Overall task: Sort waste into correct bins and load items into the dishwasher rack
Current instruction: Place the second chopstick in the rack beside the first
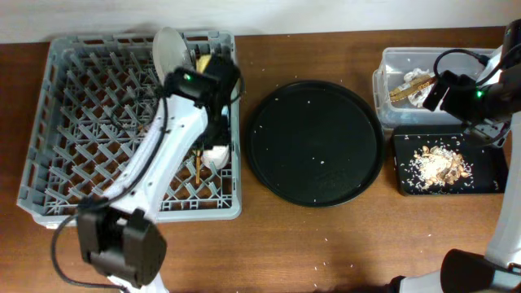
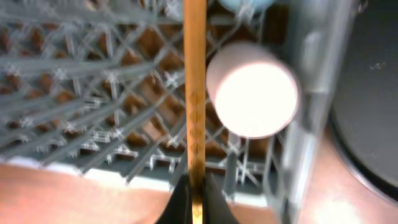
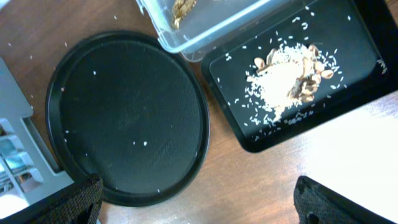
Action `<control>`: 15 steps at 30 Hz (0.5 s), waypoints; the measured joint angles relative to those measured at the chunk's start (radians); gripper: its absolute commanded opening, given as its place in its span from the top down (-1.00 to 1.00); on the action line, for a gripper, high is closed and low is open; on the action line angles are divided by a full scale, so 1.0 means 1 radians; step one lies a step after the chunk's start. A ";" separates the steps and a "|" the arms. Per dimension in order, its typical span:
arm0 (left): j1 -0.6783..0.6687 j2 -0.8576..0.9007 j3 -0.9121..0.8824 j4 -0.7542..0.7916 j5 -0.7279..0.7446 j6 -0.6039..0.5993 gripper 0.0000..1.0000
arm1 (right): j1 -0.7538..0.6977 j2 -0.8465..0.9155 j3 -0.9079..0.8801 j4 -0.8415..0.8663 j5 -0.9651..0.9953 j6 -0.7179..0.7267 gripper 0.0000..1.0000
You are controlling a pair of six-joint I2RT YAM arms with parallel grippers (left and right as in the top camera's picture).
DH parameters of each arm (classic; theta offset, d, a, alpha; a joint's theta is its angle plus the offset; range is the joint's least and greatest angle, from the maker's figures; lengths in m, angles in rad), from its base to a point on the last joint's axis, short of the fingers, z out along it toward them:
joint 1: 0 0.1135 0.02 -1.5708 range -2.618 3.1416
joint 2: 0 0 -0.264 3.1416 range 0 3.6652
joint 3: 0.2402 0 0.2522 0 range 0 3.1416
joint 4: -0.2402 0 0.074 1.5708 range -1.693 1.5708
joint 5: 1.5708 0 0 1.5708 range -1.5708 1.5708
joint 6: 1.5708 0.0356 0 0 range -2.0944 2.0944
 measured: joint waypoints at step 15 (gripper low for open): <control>0.051 -0.001 -0.190 0.126 0.031 0.015 -0.24 | 0.000 0.000 0.000 -0.002 0.000 0.000 -0.97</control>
